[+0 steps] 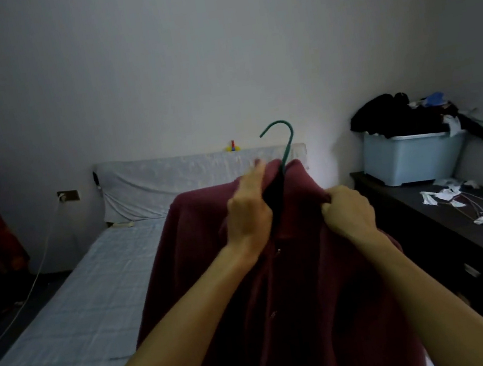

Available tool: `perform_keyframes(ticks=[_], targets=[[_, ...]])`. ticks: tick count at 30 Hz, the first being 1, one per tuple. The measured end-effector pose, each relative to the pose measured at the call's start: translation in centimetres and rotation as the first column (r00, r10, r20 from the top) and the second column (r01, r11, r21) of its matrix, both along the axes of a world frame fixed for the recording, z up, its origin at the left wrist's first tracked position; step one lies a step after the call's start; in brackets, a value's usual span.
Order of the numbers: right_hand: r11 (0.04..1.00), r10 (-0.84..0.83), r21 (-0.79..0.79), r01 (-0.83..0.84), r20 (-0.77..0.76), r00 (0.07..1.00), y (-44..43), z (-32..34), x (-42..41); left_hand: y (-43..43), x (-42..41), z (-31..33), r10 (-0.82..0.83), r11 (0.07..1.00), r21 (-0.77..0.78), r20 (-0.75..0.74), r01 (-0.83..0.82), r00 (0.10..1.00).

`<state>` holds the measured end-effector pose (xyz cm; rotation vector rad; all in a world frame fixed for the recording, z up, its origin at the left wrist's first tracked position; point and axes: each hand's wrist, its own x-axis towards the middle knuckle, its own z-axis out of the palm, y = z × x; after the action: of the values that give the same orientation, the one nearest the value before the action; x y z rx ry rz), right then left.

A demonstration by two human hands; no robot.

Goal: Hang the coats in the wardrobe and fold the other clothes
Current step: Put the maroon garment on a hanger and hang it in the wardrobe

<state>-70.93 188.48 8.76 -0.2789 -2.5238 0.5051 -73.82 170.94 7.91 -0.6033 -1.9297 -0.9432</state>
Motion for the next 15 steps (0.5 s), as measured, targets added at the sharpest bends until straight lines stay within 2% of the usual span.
perform_keyframes(ticks=[2, 4, 7, 9, 12, 14, 15], targets=[[1.0, -0.011, -0.025, 0.009, -0.064, 0.998, 0.3, 0.0, 0.0, -0.4, 0.7, -2.1, -0.057, 0.988, -0.142, 0.027, 0.06, 0.998], [0.999, -0.022, -0.041, 0.016, -0.15, 0.988, 1.3, 0.1, 0.3, -2.8, 0.8, -3.0, -0.042, 0.979, -0.199, 0.023, 0.046, 0.999], [0.999, -0.025, -0.044, 0.015, -0.231, 0.973, 2.1, 0.3, 0.6, -5.9, -0.8, -1.6, 0.037, 0.984, -0.163, -0.179, -0.067, 0.983], [0.998, -0.018, -0.059, 0.002, -0.271, 0.962, 2.2, 0.8, 0.7, -6.9, -2.3, 0.5, 0.132, 0.95, -0.253, -0.21, -0.185, 0.969], [0.999, 0.006, -0.034, -0.017, -0.32, 0.947, 2.0, 1.8, 1.1, -6.7, -3.6, 3.5, 0.185, 0.868, -0.464, -0.029, -0.177, 0.982], [1.0, -0.002, -0.015, -0.003, -0.332, 0.943, 1.9, 2.3, 1.5, -5.5, -3.4, 4.5, 0.137, 0.861, -0.506, 0.131, -0.052, 0.982], [1.0, 0.005, 0.001, -0.005, -0.325, 0.946, 1.9, 2.5, 1.6, -4.9, -3.2, 4.6, 0.104, 0.872, -0.488, 0.148, -0.019, 0.984]])
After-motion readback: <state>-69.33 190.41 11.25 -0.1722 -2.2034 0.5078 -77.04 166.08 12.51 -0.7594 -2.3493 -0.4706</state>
